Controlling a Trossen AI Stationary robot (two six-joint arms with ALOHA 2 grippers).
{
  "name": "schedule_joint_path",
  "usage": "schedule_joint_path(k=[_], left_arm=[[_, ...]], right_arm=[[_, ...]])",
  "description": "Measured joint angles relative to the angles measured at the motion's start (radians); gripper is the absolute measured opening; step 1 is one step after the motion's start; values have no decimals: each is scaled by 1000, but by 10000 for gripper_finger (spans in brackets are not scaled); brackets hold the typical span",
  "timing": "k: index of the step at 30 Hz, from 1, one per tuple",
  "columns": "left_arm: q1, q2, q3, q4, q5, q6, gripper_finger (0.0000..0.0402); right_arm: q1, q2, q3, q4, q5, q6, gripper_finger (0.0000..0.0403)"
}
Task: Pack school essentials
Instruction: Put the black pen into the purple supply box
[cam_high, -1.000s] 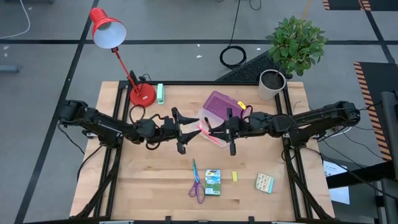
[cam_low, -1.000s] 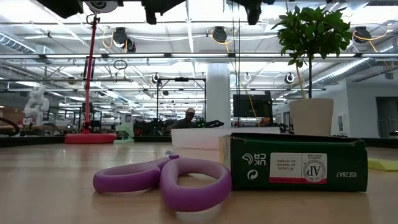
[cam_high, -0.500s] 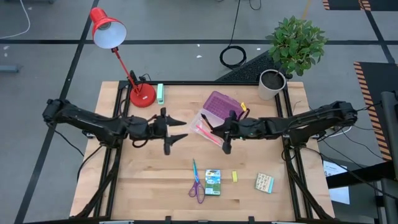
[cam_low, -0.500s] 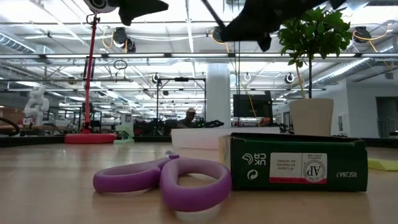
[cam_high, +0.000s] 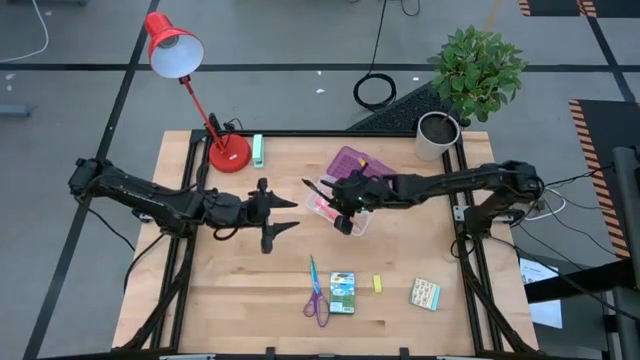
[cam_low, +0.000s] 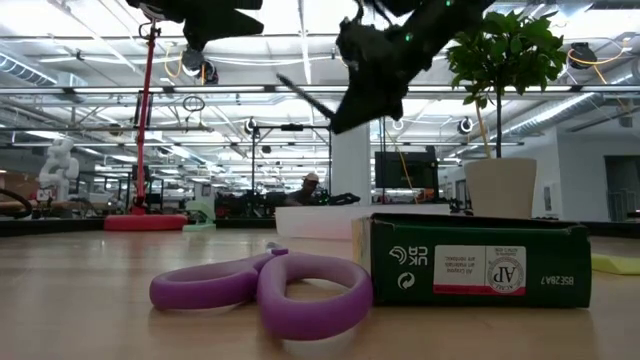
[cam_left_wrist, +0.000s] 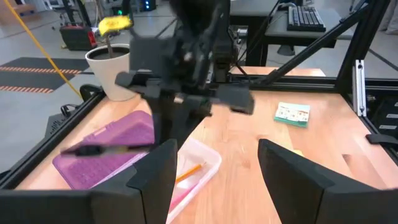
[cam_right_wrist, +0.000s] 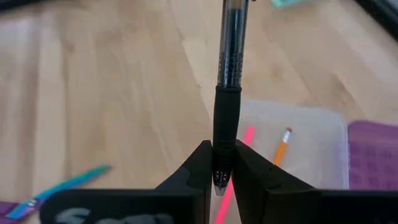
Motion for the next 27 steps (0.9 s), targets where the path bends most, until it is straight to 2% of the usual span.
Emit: schedule_joint_path(k=[10, 27], left_arm=[[0, 0, 0, 3, -5, -26, 227], [0, 0, 0, 4, -7, -26, 227]], right_arm=[[-87, 90, 0, -199, -35, 19, 36], [-95, 131, 0, -239, -65, 39, 36]])
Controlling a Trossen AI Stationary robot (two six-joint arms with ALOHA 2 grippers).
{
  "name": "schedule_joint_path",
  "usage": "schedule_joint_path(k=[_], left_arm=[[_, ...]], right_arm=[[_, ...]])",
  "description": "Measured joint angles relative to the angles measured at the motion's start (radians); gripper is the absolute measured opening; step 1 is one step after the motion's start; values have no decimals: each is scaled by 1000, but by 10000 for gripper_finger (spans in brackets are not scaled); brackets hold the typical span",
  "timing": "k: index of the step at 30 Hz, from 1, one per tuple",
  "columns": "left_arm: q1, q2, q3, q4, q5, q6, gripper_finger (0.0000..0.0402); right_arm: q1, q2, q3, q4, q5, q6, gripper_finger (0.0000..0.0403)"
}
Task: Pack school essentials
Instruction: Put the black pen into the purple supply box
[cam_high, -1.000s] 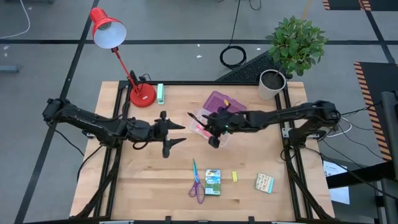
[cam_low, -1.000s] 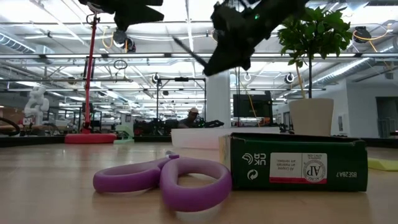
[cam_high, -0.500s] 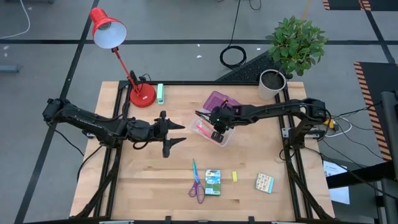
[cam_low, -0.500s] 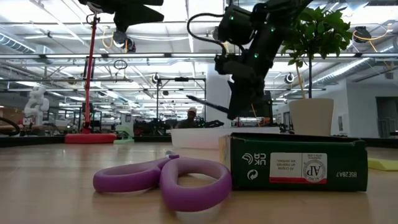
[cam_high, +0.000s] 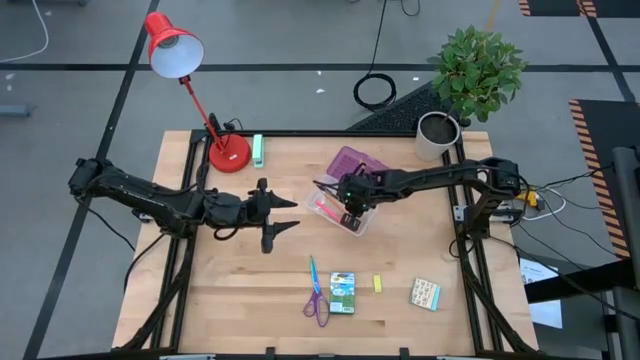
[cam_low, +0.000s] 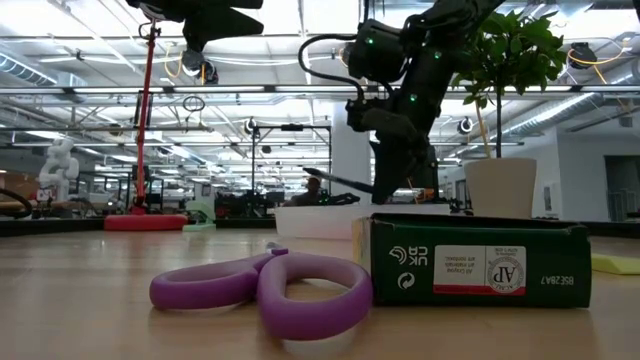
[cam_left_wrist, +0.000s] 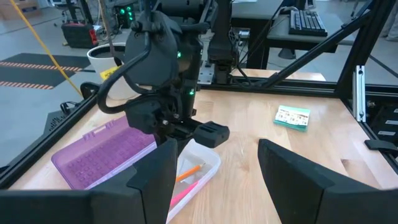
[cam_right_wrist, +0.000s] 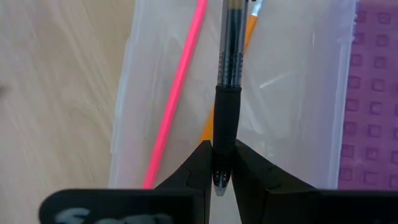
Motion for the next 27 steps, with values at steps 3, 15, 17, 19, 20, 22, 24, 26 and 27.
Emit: schedule_joint_path(k=[3, 15, 17, 19, 20, 22, 24, 26, 27], left_arm=[[0, 0, 0, 0, 0, 0, 227], [0, 0, 0, 0, 0, 1, 227], [0, 0, 0, 0, 0, 1, 227], [0, 0, 0, 0, 0, 1, 227], [0, 0, 0, 0, 0, 1, 227], [0, 0, 0, 0, 0, 0, 227], [0, 0, 0, 1, 0, 0, 227], [0, 0, 0, 1, 0, 0, 227], [0, 0, 0, 1, 0, -1, 227]], right_arm=[[1, 0, -1, -5, 0, 4, 36], [31, 0, -36, 8, 0, 24, 36], [34, 0, -36, 12, -1, 25, 36], [34, 0, -36, 20, -11, 25, 37], [34, 0, -36, 22, -23, 25, 40], [34, 0, -36, 26, -24, 24, 49], [34, 0, -36, 25, -24, 26, 63], [34, 0, -36, 25, -24, 31, 77], [34, 0, -36, 25, -24, 33, 84]])
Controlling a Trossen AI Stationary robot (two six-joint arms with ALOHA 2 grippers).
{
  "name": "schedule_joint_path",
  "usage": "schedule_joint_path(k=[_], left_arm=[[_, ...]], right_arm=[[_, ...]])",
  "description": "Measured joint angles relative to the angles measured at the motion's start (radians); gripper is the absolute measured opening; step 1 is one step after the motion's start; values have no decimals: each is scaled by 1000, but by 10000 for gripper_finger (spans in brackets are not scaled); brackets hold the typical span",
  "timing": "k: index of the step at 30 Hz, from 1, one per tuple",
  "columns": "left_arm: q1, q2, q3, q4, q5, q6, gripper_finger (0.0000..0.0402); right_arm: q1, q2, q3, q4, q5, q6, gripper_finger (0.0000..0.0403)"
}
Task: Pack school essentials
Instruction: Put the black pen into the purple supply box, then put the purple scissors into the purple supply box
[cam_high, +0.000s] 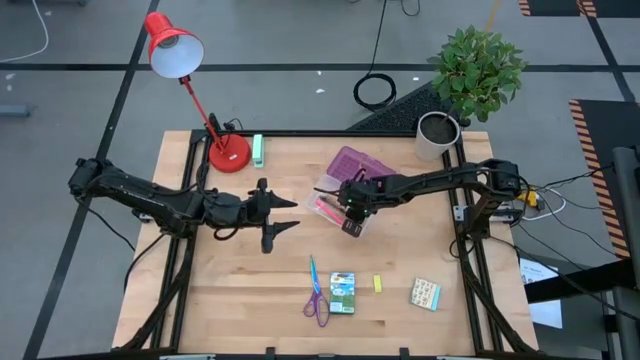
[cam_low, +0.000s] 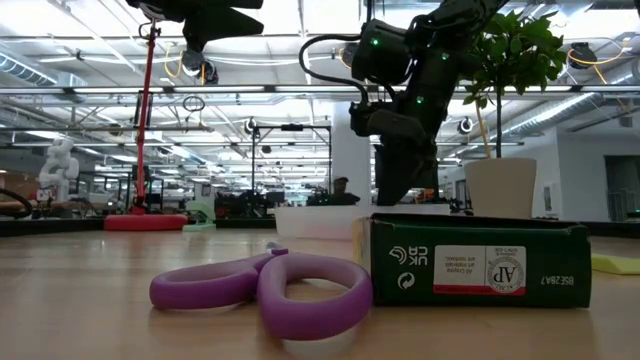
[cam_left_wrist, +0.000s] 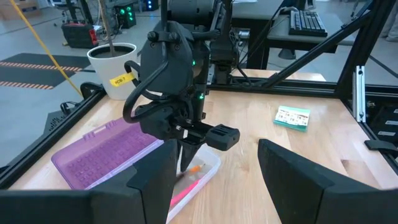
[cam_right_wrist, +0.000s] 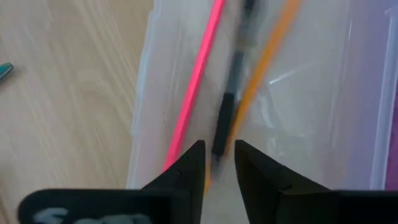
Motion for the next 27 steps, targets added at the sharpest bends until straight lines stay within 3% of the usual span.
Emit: schedule_joint_path(k=[6, 15, 27], left_arm=[[0, 0, 0, 1, 0, 0, 227], [0, 0, 0, 1, 0, -1, 227], [0, 0, 0, -1, 0, -2, 227]], right_arm=[[0, 0, 0, 7, 0, 8, 111], [11, -12, -1, 16, 2, 13, 116], [160, -146, -1, 2, 61, 46, 116]])
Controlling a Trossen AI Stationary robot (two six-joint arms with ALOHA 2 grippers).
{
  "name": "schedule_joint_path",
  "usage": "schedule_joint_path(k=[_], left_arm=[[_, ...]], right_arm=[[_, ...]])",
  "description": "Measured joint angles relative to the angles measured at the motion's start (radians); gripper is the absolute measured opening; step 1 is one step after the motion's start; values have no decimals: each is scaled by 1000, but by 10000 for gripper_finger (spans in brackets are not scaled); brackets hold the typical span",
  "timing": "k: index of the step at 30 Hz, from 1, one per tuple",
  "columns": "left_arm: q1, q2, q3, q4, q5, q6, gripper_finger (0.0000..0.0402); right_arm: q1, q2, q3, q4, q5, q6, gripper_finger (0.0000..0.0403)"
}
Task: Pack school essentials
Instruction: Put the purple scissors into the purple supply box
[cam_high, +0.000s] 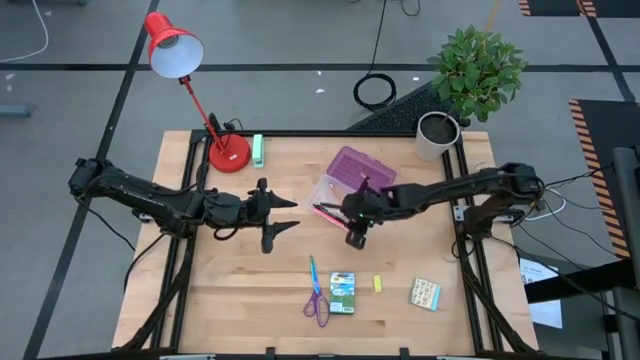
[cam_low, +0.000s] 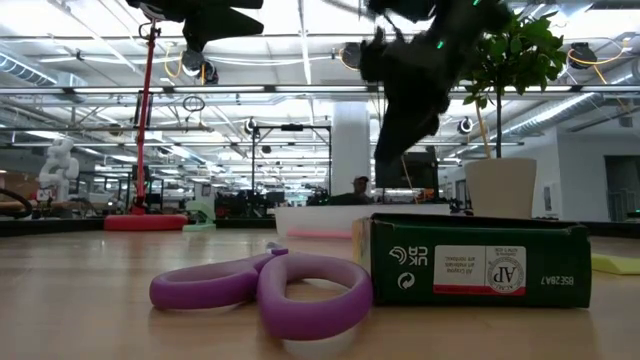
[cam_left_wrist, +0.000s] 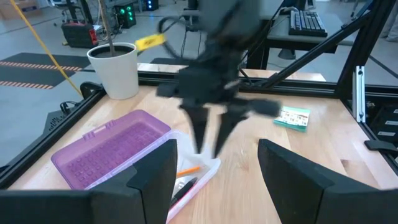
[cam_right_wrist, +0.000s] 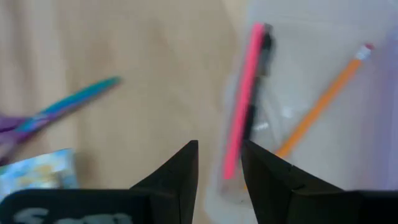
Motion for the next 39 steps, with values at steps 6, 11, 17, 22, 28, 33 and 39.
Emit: schedule_joint_path(k=[6, 11, 17, 22, 28, 33, 39], left_arm=[[0, 0, 0, 0, 0, -1, 227], [0, 0, 0, 4, 0, -18, 227], [0, 0, 0, 6, 0, -20, 227], [-22, 0, 0, -9, 0, -8, 227], [-90, 0, 0, -18, -22, 28, 227], [-165, 31, 59, -117, -88, 38, 227], [-199, 191, 236, -299, -144, 76, 227]], right_arm=[[122, -68, 0, -5, 32, 26, 116], [228, -80, 0, -19, 90, 63, 116], [332, -79, -5, -14, 141, 67, 116], [407, -79, -8, -7, 218, 62, 116], [466, -79, -83, 96, 257, 57, 116], [485, -79, -187, 201, 256, 57, 116], [492, -79, -267, 309, 256, 9, 116]])
